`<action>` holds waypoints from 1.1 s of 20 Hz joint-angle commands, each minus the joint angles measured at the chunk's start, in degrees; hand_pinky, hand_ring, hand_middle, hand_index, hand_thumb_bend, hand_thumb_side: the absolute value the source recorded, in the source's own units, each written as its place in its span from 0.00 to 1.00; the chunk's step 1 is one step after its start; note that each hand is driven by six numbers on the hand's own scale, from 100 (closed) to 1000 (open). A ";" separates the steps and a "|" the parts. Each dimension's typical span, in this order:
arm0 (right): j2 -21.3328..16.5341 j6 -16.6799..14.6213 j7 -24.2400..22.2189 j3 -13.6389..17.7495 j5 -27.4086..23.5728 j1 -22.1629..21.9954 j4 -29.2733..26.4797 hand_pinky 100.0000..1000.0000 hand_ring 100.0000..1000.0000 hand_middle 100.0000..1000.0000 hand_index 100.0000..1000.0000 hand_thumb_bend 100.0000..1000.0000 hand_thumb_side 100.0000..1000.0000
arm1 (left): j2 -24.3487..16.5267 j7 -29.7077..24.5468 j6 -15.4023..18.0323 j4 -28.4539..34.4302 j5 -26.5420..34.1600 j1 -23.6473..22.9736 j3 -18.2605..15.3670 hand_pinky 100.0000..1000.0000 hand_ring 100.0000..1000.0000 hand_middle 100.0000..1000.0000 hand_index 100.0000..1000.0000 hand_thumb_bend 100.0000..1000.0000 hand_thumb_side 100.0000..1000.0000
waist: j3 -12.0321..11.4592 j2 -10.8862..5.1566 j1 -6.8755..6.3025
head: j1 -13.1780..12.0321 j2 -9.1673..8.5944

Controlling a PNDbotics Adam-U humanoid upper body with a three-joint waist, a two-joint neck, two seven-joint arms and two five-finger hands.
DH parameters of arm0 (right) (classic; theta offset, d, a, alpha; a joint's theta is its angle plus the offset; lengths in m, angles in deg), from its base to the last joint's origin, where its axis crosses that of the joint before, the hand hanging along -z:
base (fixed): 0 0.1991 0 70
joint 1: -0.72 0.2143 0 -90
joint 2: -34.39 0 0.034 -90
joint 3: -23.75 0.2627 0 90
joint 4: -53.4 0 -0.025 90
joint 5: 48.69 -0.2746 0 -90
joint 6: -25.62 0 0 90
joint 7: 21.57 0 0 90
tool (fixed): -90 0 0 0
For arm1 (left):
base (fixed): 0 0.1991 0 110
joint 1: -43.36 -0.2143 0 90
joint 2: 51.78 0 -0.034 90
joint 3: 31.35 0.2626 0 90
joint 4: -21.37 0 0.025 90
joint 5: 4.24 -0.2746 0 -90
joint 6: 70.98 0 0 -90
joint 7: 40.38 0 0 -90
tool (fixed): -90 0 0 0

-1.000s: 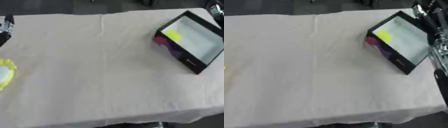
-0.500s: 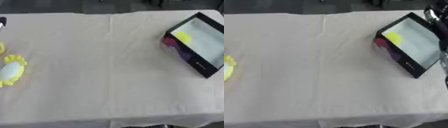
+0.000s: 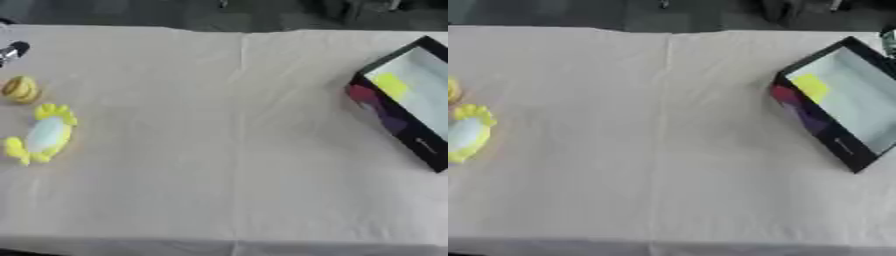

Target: Pick up the objects with one hand, pass them to the other hand, and then place them into the box on the other side of the table.

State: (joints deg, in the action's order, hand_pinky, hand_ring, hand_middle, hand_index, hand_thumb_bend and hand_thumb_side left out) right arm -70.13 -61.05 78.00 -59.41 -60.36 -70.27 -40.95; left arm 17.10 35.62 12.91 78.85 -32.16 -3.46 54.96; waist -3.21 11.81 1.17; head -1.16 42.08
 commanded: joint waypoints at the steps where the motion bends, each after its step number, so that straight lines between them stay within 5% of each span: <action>1: -1.44 0.01 0.51 0.85 0.45 0.16 -1.51 1.00 1.00 1.00 1.00 0.00 0.52 | -3.35 -2.78 1.26 -3.02 -1.46 2.28 -0.21 0.75 0.70 0.72 0.82 0.60 0.27 | -0.07 -0.50 0.05 | -1.24 -1.04; 12: -0.99 0.55 1.61 0.89 0.94 -0.27 -0.97 1.00 1.00 1.00 1.00 0.00 0.51 | -3.63 -12.22 5.10 -13.48 -7.50 7.63 0.33 0.76 0.74 0.73 0.82 0.61 0.06 | -0.13 0.10 0.46 | -2.19 -1.21; 22: -0.26 0.97 2.00 0.64 1.28 -0.61 -0.85 1.00 1.00 1.00 1.00 0.00 0.53 | -1.47 -9.15 -0.35 -22.85 -19.50 12.71 -1.33 0.76 0.75 0.74 0.81 0.53 0.00 | 0.24 0.68 0.85 | -2.31 -1.51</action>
State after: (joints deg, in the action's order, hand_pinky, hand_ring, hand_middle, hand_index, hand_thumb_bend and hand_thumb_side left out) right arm -69.42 -60.08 79.79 -59.26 -59.47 -71.18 -40.96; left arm 16.80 25.70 13.32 56.23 -50.28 7.83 54.34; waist -3.11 13.20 2.21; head -3.39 41.16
